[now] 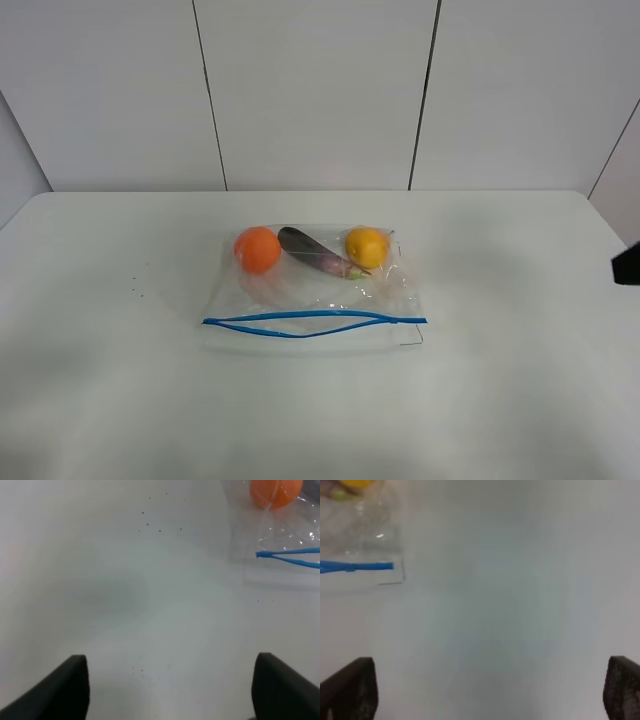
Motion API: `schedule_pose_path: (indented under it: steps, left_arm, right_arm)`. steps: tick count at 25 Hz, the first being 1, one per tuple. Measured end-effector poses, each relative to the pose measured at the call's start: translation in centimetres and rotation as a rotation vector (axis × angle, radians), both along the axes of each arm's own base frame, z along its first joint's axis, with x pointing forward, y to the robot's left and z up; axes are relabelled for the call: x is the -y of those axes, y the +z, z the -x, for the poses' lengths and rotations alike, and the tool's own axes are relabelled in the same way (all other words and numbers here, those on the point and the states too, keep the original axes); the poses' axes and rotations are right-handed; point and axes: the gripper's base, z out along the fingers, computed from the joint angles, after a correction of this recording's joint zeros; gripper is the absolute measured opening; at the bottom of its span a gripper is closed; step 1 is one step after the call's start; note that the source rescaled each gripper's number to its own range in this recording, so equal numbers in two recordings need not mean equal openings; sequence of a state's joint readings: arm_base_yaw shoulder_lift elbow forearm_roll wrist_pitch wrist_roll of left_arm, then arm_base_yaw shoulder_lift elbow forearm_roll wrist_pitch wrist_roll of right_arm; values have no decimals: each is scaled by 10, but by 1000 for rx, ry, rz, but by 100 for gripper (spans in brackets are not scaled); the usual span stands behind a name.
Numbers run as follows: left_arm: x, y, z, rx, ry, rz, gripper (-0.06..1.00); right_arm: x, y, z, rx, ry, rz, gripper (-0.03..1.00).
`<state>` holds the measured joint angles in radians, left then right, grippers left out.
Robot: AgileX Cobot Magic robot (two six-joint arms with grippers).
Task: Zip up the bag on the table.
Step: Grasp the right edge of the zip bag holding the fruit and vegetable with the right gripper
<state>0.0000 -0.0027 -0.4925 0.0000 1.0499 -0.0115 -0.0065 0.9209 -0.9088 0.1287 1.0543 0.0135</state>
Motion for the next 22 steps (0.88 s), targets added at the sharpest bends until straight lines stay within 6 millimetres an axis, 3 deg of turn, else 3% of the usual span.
schedule_pose_path:
  steps: [5,11,17,22]
  left_arm:
    - [0,0,0,0,0,0,100]
    - [0,0,0,0,0,0,100]
    - [0,0,0,0,0,0,100]
    - [0,0,0,0,0,0,100]
  right_arm:
    - [-6,-16,-63,-141,48,-61,100]
    - [-11,-69,-119,-264,83,-114,100]
    - [-21,-125,-159,-296,138,-216,100]
    - [-34,-158,-175,-300,236,-344,100]
